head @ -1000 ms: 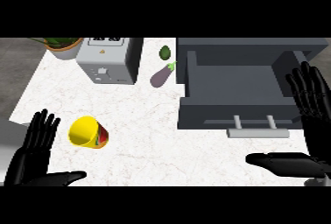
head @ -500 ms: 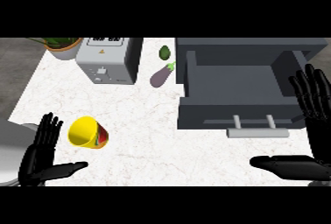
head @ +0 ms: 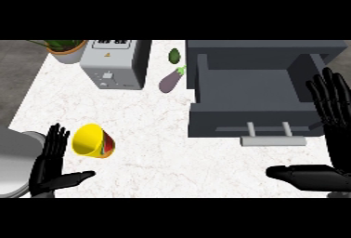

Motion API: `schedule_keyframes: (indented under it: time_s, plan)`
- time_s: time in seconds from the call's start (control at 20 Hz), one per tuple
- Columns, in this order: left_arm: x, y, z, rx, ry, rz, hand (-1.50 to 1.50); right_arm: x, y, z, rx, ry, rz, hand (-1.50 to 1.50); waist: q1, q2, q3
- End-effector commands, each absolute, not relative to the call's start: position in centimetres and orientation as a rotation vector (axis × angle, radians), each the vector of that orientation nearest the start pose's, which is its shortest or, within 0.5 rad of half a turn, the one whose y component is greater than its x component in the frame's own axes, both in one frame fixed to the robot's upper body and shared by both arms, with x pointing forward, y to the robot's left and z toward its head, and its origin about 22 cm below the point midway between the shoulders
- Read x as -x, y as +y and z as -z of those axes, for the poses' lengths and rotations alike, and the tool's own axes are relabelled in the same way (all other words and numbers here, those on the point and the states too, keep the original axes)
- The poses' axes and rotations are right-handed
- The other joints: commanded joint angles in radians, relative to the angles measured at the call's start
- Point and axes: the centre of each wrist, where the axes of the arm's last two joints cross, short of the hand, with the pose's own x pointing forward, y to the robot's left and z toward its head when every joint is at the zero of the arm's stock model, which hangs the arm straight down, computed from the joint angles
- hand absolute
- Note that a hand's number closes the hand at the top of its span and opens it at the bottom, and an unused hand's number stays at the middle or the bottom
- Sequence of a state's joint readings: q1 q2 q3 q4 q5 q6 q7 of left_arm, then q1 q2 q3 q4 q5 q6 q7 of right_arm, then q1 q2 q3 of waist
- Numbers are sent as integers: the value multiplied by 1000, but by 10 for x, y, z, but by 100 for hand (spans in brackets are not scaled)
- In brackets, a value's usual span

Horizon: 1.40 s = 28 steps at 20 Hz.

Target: Pick up the cup, place it into the drawer and close the drawer

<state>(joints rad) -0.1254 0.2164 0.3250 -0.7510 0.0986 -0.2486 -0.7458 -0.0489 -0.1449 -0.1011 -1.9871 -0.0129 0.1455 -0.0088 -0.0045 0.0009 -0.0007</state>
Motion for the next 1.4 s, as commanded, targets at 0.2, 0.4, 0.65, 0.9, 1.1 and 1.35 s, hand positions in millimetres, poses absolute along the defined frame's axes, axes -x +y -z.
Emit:
schedule_keyframes:
  time_s: [0.2,0.4,0.65,0.9,1.1,1.35]
  plan:
    - [-219,381,139,-125,-1713,-170,-150,-243,-271,-128,68,-2059,-244,-150,-2,1,0]
    - [-226,365,148,-91,-1710,-166,-150,-230,-237,-122,63,-2034,-239,-150,-10,4,-2]
    - [-229,357,151,-94,-1721,-174,-150,-230,-273,-120,53,-2034,-254,-150,-11,4,-1]
    - [-227,348,156,-35,-1715,-169,-150,-237,-260,-120,58,-2041,-224,-150,-13,5,-2]
    - [-231,344,155,11,-1750,-202,-150,-241,-252,-118,37,-2025,-234,-150,-10,6,-2]
    - [-241,335,153,103,-1775,-212,-150,-246,-255,-109,47,-2018,-244,-150,-14,9,-3]
